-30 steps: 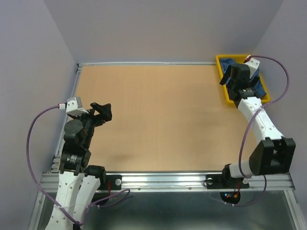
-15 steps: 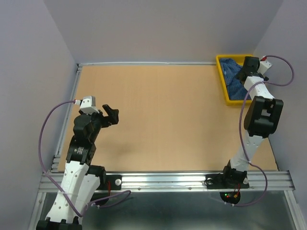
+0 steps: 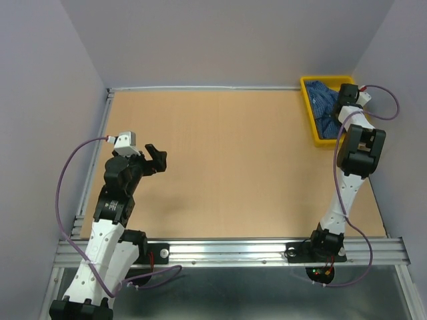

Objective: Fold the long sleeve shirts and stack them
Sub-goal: Grab the shirt from the pile, then move the shirt to the center of the board

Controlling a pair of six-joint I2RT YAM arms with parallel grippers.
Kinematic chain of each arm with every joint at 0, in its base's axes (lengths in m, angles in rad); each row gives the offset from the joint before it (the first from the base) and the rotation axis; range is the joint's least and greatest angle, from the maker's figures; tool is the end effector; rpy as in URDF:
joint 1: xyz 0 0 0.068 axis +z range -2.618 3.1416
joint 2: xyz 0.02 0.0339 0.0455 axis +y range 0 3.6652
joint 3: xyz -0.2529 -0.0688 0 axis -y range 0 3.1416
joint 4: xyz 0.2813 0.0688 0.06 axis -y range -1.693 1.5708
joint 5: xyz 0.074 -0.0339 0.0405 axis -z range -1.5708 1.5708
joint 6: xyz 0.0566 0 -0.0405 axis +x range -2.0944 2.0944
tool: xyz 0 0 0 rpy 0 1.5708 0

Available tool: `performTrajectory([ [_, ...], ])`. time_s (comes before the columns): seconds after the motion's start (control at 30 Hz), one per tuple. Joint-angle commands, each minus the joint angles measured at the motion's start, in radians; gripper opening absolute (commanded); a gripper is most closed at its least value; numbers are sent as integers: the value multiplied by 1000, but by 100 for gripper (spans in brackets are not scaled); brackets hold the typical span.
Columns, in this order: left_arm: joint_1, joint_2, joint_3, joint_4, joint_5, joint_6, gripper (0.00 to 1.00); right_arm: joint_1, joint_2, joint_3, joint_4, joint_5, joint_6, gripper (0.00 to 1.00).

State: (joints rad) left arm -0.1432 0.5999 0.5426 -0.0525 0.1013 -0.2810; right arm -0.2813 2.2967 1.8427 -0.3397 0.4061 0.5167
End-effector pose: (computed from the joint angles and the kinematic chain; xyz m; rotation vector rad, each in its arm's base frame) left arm 0.2219 -0.0378 0.2858 -0.0399 1.6956 -0.4035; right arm 0.5273 -0.1756 0.1434 1.0737 2.0470 -0.3602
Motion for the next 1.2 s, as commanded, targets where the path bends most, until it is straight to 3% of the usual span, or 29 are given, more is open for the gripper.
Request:
performTrajectory([
  [0.0,-4,-2,-1,46,9,17,99,-7,-65,67,10,-65,-61,0],
  [0.4,-10,-38,-1,46,-2,16,99,168,-385,354,57,-156,-248,0],
  [0.5,-13,-54,-1,46,-11,14,99,241,-446,443,83,-245,-274,1],
  [0.6,-15,-71,-3,46,-17,13,99,280,-488,478,132,-464,-224,0],
  [0.63,-18,-78,-3,45,-18,14,99,321,-515,474,160,-540,-189,1],
  [0.77,-21,-100,-1,37,-32,9,99,476,-588,412,211,-552,-208,1],
  [0.93,-25,-126,0,22,-51,2,99,683,-726,-30,402,-462,-172,5],
  [0.97,-25,-129,0,20,-58,2,99,712,-753,-107,453,-423,-167,9],
  [1.07,-27,-138,2,13,-69,-12,99,830,-749,-319,462,-362,-138,51],
  [1.1,-27,-143,3,10,-72,-20,99,855,-740,-412,461,-363,-110,77],
  [1.17,-27,-147,8,-7,-89,-44,99,921,-730,-489,453,-369,-75,88],
])
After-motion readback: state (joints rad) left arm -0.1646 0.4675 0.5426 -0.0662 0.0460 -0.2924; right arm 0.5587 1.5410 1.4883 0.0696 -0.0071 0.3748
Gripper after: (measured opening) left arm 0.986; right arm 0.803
